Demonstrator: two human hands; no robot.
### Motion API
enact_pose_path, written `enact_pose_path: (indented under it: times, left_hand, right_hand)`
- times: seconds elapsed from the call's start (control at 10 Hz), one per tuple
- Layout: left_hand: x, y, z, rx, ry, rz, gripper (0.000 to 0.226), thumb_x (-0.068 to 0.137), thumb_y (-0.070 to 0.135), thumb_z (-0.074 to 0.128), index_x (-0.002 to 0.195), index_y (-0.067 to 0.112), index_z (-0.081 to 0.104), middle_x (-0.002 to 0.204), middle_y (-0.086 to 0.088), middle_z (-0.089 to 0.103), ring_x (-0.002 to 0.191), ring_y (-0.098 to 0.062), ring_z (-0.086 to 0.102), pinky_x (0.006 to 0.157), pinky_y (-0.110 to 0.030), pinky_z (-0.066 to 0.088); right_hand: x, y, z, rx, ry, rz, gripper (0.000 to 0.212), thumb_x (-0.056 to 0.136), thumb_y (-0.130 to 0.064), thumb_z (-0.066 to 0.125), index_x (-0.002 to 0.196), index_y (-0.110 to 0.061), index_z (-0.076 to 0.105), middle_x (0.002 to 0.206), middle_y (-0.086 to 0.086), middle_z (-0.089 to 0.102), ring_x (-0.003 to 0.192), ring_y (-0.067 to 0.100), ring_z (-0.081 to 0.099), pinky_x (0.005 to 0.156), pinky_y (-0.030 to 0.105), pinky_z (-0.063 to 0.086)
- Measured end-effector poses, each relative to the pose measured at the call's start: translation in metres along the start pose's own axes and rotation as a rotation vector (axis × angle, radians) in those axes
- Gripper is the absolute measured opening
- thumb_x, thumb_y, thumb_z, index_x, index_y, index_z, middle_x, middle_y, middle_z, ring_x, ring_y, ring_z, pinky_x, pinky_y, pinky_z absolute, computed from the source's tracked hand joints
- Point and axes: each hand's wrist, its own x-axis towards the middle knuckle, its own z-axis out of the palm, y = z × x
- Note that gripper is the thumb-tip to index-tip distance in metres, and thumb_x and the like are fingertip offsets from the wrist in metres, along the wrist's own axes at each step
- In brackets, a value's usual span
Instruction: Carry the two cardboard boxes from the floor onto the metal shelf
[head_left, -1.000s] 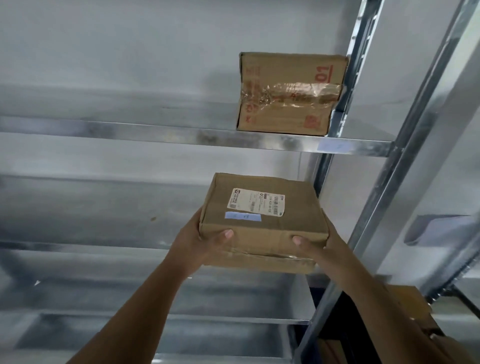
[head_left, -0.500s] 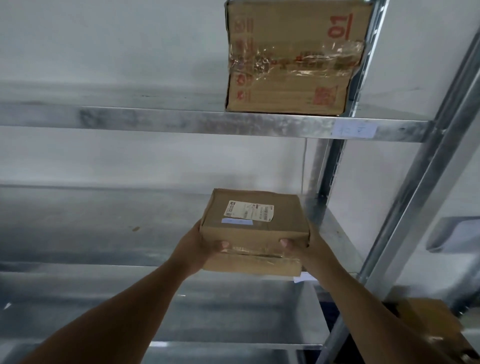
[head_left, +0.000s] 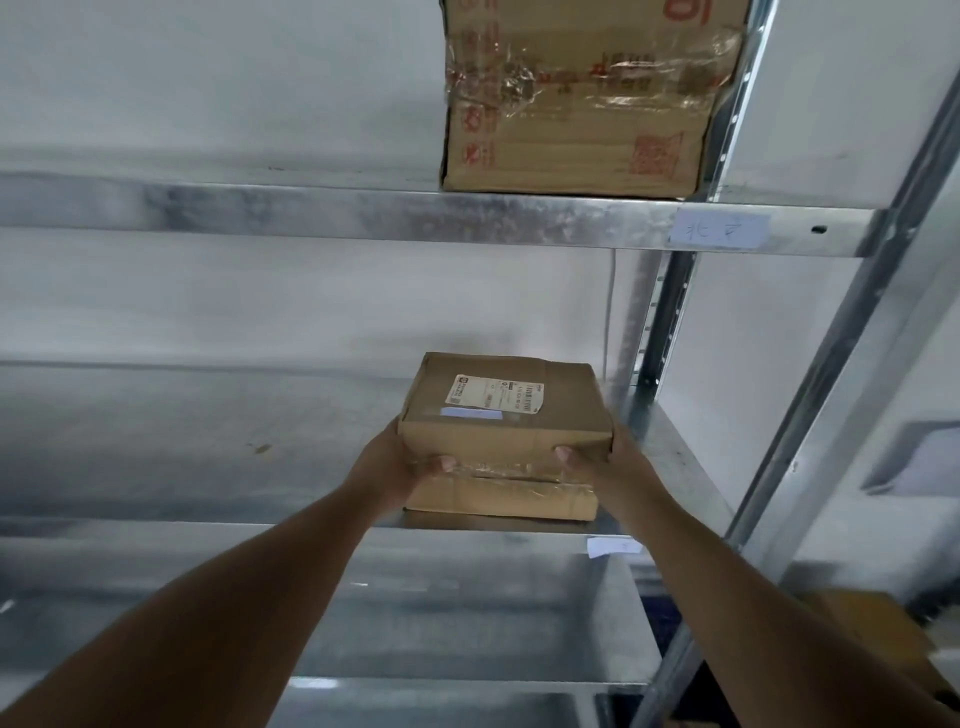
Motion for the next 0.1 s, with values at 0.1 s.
enact_pose_path:
  times: [0.1]
  left_hand:
    - [-0.0139, 0.0201, -0.0049, -0.074, 0.063, -0.005, 0.088, 0.056, 0.044, 0.091, 0.135, 0.028, 0.057, 0.128, 0.004, 0.074, 0.111, -0.02, 0.072, 0.1, -0.048, 0.059]
  right_hand:
    - [-0.0013, -0.0009, -0.0012, 0.019, 0.0, 0.047, 0.076, 0.086, -0.023, 0.084, 0.149, -0.025, 0.041, 0.13, -0.003, 0.066, 0.114, 0.016, 0.067, 0.086, 0.022, 0.059]
